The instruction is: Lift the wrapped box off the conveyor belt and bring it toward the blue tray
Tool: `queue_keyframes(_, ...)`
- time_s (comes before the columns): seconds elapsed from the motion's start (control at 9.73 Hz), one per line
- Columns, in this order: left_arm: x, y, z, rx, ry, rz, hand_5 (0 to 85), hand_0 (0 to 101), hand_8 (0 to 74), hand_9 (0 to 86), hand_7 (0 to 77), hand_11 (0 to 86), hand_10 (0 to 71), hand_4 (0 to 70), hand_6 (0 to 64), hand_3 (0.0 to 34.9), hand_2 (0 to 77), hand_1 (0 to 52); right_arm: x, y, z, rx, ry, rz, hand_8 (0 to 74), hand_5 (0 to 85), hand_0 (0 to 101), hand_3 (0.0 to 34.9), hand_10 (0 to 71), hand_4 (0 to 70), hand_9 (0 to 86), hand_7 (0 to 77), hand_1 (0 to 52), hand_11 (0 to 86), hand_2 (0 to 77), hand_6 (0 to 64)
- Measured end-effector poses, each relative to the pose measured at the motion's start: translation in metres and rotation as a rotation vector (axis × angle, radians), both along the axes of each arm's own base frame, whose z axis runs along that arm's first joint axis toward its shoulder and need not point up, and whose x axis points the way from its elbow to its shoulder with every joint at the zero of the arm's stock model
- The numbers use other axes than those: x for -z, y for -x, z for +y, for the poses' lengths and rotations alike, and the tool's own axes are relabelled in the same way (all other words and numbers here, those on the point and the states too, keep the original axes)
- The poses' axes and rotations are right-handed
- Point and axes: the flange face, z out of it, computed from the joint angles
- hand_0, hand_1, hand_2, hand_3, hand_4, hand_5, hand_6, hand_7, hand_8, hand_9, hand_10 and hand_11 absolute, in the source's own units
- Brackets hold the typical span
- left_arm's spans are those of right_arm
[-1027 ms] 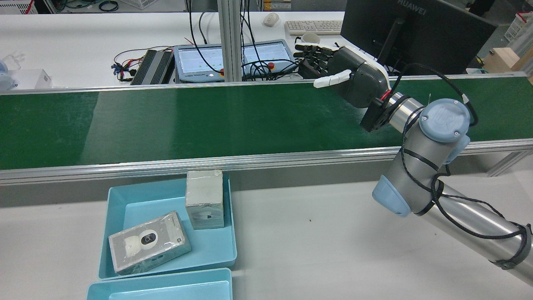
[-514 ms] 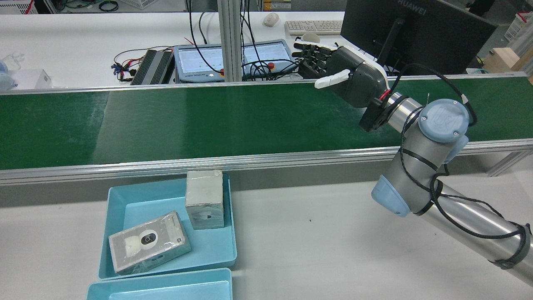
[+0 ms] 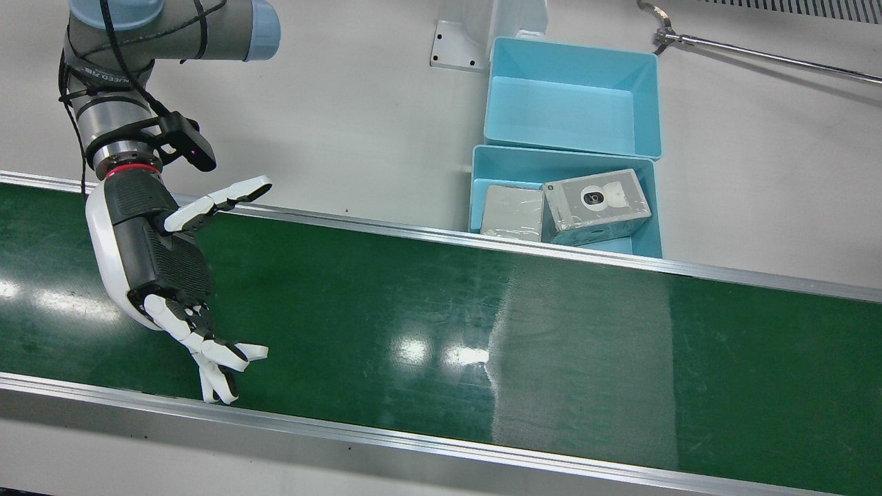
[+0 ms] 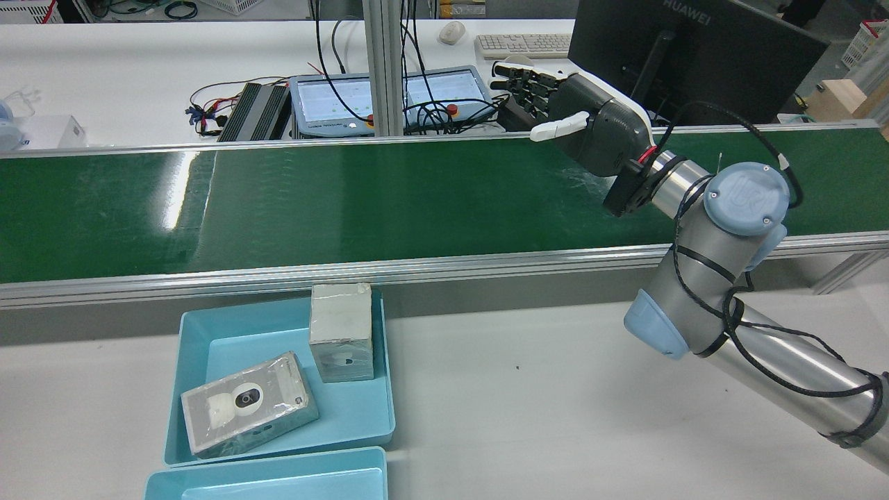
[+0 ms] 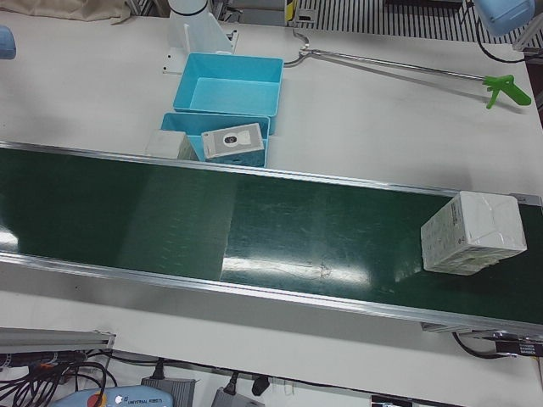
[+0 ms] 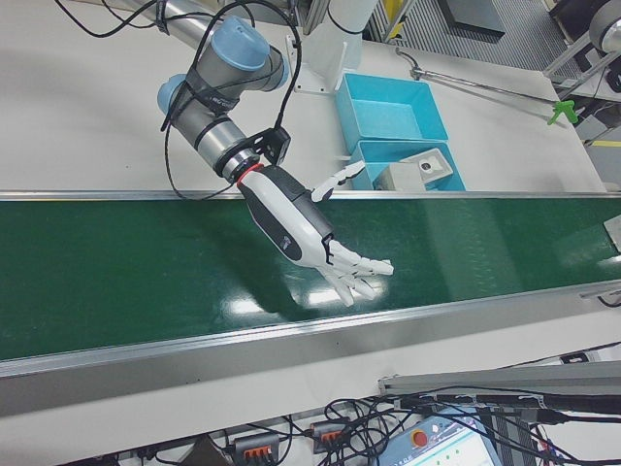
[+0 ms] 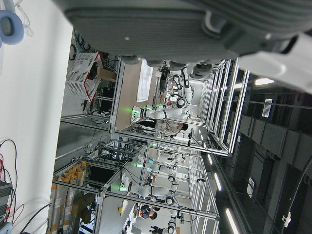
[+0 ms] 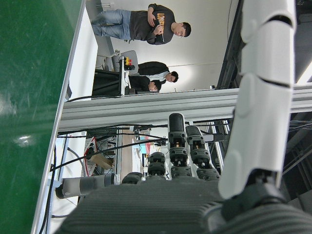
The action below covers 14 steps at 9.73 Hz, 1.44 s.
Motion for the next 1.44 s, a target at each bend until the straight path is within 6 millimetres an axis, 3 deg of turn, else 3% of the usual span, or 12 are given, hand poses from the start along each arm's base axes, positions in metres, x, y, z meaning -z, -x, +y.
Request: queue_keyframes(1.44, 0.0, 0.0, 0.0, 0.0, 0.0, 0.0, 1.1, 0, 0.5, 0.5, 0.5, 0.5, 0.0, 0.0, 0.5, 0.0, 1.1, 0.0, 0.013, -0.006, 0.007, 0.0, -0.022, -0.022, 6.5, 12.0, 46, 0.0, 0.0, 18.5, 8.2, 26.7, 10.9, 1.1, 10.4, 10.9)
